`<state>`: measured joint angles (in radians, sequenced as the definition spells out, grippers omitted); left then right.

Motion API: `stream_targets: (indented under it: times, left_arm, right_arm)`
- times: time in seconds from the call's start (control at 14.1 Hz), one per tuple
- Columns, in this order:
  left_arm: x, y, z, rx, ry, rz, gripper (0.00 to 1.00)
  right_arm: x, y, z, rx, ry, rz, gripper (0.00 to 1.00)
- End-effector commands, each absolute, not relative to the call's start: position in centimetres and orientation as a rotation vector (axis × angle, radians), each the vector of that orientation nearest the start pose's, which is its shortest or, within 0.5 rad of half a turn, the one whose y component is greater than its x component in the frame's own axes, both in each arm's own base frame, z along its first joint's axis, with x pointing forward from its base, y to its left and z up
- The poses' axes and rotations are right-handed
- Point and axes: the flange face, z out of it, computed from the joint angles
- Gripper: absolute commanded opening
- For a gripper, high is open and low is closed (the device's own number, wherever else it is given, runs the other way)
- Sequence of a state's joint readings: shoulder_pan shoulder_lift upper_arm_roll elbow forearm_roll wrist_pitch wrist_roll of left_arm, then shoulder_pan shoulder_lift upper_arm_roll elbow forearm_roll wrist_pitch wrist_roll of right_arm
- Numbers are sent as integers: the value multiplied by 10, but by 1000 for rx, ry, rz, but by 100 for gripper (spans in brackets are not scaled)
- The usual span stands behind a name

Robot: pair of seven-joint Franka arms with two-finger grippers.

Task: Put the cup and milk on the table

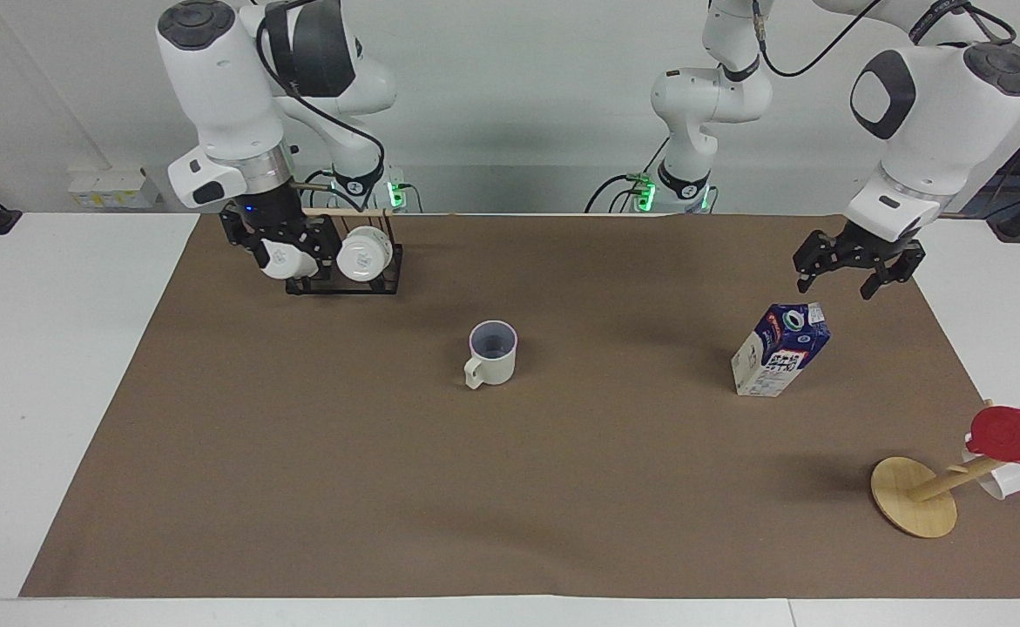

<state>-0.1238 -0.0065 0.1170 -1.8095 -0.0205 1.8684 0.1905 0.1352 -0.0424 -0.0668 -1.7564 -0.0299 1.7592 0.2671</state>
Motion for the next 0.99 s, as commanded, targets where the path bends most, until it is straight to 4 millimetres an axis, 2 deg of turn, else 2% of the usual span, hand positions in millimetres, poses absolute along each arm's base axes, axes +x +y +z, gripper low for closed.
stream_targets:
  times: [0.0, 0.07, 0.21, 0.43, 0.64, 0.78, 0.92]
  left_arm:
    - [574, -8, 519, -3126, 303, -107, 100]
    - [577, -9, 513, -3124, 306, -109, 100]
    - [578, -11, 500, -3126, 297, -109, 100]
    - [578, -23, 489, -3124, 322, -126, 100]
    - [580, -34, 466, -3125, 331, -88, 100]
    - [577, -35, 463, -3127, 320, -64, 100]
    - [573, -33, 459, -3128, 322, -52, 100]
  right_arm:
    - [543, -1, 584, -3130, 232, -62, 100]
    - [545, -10, 600, -3129, 223, -96, 100]
    - [547, -13, 627, -3141, 228, -102, 100]
    - [543, -16, 648, -3156, 226, -104, 100]
    - [530, -19, 669, -3177, 224, -32, 100]
    - [524, -17, 680, -3161, 224, -40, 100]
    - [510, -23, 668, -3146, 254, -11, 100]
